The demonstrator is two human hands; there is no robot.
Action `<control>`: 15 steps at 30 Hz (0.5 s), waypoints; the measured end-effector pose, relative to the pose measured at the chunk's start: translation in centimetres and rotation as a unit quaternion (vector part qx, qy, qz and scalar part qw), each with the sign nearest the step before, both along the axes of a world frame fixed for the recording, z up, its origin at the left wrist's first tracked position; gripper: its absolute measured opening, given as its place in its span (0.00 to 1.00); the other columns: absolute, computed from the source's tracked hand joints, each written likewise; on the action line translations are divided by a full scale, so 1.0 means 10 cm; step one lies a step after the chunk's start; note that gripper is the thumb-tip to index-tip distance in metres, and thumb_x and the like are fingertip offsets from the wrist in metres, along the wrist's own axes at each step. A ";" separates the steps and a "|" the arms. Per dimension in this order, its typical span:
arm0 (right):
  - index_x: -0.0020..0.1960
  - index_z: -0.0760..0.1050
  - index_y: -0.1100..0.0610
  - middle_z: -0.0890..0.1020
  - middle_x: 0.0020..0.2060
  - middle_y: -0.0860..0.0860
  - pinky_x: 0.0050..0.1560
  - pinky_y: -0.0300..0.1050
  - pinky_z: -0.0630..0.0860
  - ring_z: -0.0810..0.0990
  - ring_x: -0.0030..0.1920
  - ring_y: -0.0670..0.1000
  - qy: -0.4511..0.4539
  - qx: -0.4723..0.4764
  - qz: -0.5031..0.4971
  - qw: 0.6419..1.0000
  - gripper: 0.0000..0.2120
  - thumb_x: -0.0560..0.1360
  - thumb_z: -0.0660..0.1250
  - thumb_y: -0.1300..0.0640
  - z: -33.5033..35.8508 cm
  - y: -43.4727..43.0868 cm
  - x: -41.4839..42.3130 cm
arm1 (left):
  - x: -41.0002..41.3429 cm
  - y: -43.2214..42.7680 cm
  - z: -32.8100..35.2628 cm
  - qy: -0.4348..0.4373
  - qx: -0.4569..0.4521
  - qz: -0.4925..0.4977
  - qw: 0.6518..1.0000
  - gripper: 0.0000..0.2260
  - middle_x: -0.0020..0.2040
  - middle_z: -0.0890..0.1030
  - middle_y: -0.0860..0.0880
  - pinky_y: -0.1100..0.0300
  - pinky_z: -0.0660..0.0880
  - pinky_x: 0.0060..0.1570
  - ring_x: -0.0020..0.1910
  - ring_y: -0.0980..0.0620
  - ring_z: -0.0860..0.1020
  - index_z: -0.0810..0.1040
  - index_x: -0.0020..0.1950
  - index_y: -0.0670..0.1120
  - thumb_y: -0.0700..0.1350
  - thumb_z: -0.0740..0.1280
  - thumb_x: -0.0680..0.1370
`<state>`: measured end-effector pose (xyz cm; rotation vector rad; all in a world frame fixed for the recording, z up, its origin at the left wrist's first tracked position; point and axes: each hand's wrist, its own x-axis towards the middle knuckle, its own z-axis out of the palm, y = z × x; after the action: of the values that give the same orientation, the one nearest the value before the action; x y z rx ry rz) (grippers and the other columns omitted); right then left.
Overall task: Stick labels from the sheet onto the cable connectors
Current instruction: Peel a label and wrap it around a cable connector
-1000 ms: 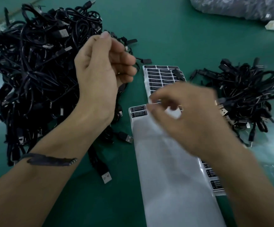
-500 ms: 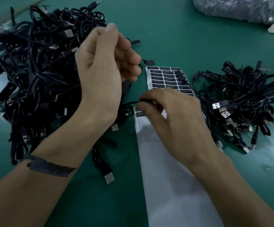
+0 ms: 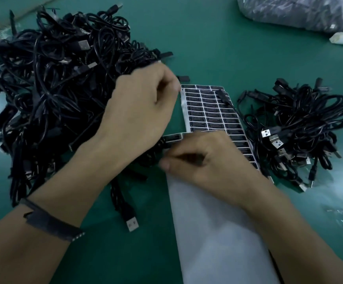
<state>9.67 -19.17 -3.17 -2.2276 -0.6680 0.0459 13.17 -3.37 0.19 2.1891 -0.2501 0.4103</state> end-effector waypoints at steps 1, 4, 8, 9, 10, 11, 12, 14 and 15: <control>0.45 0.87 0.50 0.83 0.35 0.44 0.41 0.38 0.74 0.79 0.39 0.43 0.004 -0.014 0.028 1.000 0.06 0.73 0.73 0.49 0.00 0.02 -0.02 | 0.01 0.02 -0.02 0.011 0.086 0.007 0.996 0.07 0.49 0.83 0.54 0.47 0.79 0.50 0.48 0.49 0.81 0.81 0.54 0.52 0.46 0.62 0.83; 0.46 0.86 0.47 0.82 0.39 0.44 0.47 0.45 0.76 0.77 0.45 0.48 -0.027 -0.040 0.054 0.997 0.11 0.70 0.73 0.42 -0.01 0.10 -0.06 | 0.10 0.04 -0.15 0.033 0.289 0.015 0.957 0.11 0.62 0.78 0.50 0.47 0.73 0.58 0.60 0.45 0.75 0.77 0.64 0.51 0.43 0.62 0.83; 0.47 0.85 0.49 0.79 0.41 0.47 0.48 0.50 0.74 0.75 0.47 0.50 -0.053 -0.065 -0.010 0.996 0.17 0.74 0.66 0.38 -0.02 0.10 -0.06 | 0.20 -0.02 -0.16 -0.015 0.415 0.064 0.908 0.18 0.72 0.69 0.47 0.46 0.65 0.63 0.69 0.41 0.66 0.73 0.69 0.47 0.38 0.66 0.79; 0.48 0.83 0.50 0.78 0.41 0.48 0.49 0.51 0.74 0.75 0.47 0.50 -0.061 -0.072 -0.037 0.995 0.14 0.76 0.67 0.41 -0.02 0.08 -0.05 | 0.24 -0.02 -0.13 -0.034 0.425 0.080 0.901 0.19 0.75 0.67 0.47 0.46 0.64 0.63 0.70 0.40 0.64 0.72 0.70 0.46 0.38 0.66 0.78; 0.49 0.82 0.51 0.77 0.42 0.48 0.49 0.51 0.73 0.74 0.48 0.50 -0.063 -0.082 -0.060 0.993 0.11 0.77 0.68 0.44 -0.03 0.06 -0.04 | 0.28 -0.03 -0.12 -0.050 0.433 0.091 0.895 0.21 0.77 0.65 0.47 0.46 0.62 0.63 0.71 0.39 0.63 0.71 0.71 0.46 0.38 0.67 0.78; 0.50 0.80 0.52 0.76 0.43 0.47 0.50 0.51 0.72 0.73 0.49 0.50 -0.059 -0.096 -0.076 0.991 0.10 0.77 0.70 0.46 -0.02 0.04 -0.03 | 0.32 -0.05 -0.11 -0.052 0.444 0.095 0.890 0.23 0.78 0.63 0.46 0.45 0.62 0.64 0.71 0.39 0.62 0.70 0.72 0.45 0.38 0.68 0.77; 0.51 0.79 0.52 0.76 0.44 0.47 0.51 0.50 0.72 0.73 0.50 0.50 -0.052 -0.114 -0.084 0.989 0.09 0.76 0.70 0.47 -0.02 0.02 -0.03 | 0.37 -0.07 -0.10 -0.044 0.454 0.097 0.885 0.24 0.79 0.62 0.46 0.45 0.61 0.64 0.72 0.39 0.62 0.68 0.73 0.45 0.39 0.68 0.77; 0.51 0.76 0.52 0.75 0.45 0.46 0.53 0.50 0.71 0.72 0.51 0.49 -0.046 -0.143 -0.094 0.984 0.10 0.76 0.71 0.47 -0.02 0.00 -0.03 | 0.47 -0.11 -0.10 -0.015 0.472 0.105 0.875 0.22 0.74 0.68 0.45 0.46 0.61 0.62 0.69 0.39 0.63 0.68 0.71 0.44 0.41 0.68 0.78; 0.51 0.75 0.51 0.75 0.46 0.45 0.53 0.49 0.71 0.71 0.51 0.48 -0.045 -0.149 -0.101 0.983 0.11 0.75 0.71 0.46 -0.02 0.00 -0.03 | 0.50 -0.13 -0.12 0.000 0.483 0.115 0.868 0.18 0.70 0.72 0.44 0.47 0.62 0.61 0.67 0.39 0.65 0.70 0.67 0.44 0.42 0.68 0.79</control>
<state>9.38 -19.20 -3.36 -2.5899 -0.5045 -0.0604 18.15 -4.65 -0.99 3.2329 -0.2164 0.4739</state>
